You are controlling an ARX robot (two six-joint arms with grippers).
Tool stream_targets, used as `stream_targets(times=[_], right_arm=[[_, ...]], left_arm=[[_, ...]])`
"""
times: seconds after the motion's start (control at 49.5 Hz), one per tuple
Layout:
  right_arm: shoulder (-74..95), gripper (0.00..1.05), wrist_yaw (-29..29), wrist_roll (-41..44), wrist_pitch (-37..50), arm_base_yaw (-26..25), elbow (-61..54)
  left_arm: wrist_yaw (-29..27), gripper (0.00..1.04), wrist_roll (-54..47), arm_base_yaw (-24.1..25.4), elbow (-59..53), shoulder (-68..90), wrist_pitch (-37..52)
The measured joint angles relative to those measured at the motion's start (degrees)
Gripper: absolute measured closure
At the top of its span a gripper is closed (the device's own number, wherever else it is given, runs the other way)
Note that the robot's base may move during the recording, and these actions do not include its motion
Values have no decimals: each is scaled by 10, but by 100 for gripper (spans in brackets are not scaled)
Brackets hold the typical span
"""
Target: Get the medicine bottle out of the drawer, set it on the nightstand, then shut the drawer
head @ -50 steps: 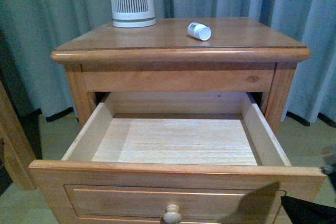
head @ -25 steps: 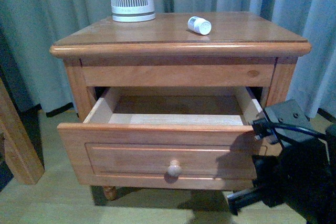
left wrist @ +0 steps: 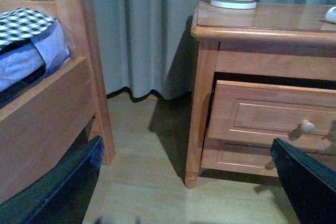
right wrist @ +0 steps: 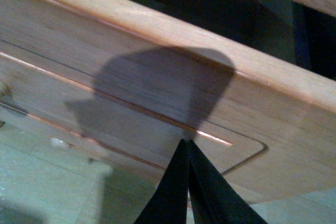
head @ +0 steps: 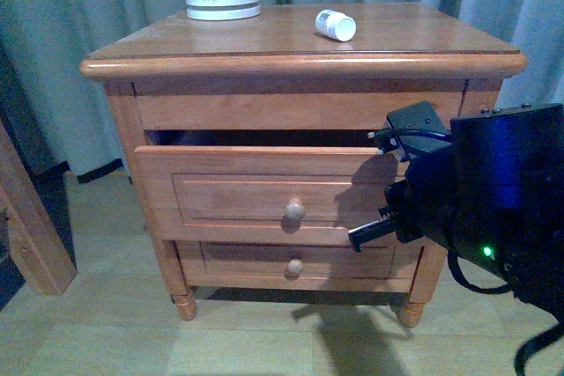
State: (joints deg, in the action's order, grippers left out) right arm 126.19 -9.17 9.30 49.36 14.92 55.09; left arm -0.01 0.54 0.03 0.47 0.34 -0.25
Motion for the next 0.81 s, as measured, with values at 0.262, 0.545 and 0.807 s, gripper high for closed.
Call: stream_targets(times=[0.262,0.545,0.807], right_arm=[[41,101,16,42,-49,-19,89],[49,101,24,51,-59,-20,97],[20,101,29,-3,-67,-33,57]], left_arm=[[0,6,0,0,0,0,0],[0,6,0,0,0,0,0],[0,6,0,0,0,0,0]])
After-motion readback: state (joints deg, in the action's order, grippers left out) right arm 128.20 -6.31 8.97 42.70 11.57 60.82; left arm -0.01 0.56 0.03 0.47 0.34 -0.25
